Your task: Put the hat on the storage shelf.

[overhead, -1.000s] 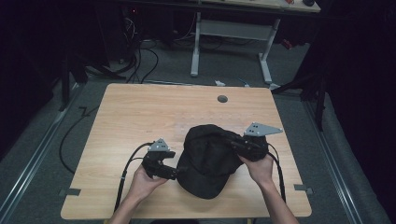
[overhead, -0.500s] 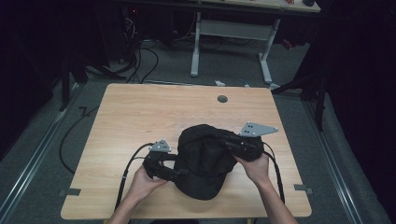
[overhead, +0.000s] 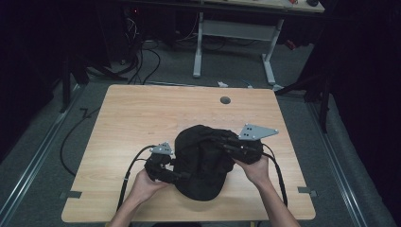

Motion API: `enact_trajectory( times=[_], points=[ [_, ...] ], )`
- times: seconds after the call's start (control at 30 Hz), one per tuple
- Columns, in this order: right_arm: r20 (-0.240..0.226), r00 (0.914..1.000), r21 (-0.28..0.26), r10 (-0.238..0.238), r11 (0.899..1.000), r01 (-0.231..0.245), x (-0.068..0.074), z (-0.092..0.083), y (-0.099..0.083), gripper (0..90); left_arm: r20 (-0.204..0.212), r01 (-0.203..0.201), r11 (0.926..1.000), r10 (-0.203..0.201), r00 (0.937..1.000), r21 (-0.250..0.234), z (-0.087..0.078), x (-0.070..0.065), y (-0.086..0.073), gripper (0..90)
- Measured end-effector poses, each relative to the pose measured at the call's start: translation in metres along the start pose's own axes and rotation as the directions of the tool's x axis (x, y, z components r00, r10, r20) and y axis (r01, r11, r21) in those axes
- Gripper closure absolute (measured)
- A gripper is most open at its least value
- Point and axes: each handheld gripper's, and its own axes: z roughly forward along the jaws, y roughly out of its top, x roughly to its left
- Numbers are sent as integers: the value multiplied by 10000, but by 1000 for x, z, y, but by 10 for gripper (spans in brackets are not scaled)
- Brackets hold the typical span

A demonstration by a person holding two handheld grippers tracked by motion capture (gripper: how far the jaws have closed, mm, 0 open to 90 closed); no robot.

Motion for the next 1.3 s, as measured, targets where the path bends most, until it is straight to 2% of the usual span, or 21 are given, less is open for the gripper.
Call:
enact_trajectory(
  times=[0.17,0.27,0.5,0.7,0.8,1.03,1.17,1.3],
  points=[
    [12,10000,-16,76,10000,-76,-2,1,0,823,96,6,9999,-7,10000,115,-3,0,0,335],
    [7,9998,-177,181,9997,-181,-4,1,1,813,216,-38,10000,37,9998,17,-8,-1,-1,458],
    [26,10000,-243,38,9997,-37,-2,-1,5,810,532,94,10000,-94,9985,-7,-12,0,1,585],
    [419,9990,-314,-136,9994,150,0,-3,5,800,1069,320,9988,-279,9939,-365,-16,2,2,689],
    [652,9978,-361,-148,9992,172,-1,-2,4,785,1294,291,9986,-231,9913,-451,-19,2,3,754],
    [685,9975,-461,-189,9987,221,0,-4,4,762,1923,49,9986,54,9813,-528,-25,-3,4,835],
    [692,9974,-502,-182,9985,217,0,-5,4,746,2011,-39,9983,155,9795,-577,-28,-7,6,858],
    [650,9979,-594,-8,9982,47,-1,-6,3,719,2099,121,9967,50,9777,-802,-32,-5,4,859]
  ],
)
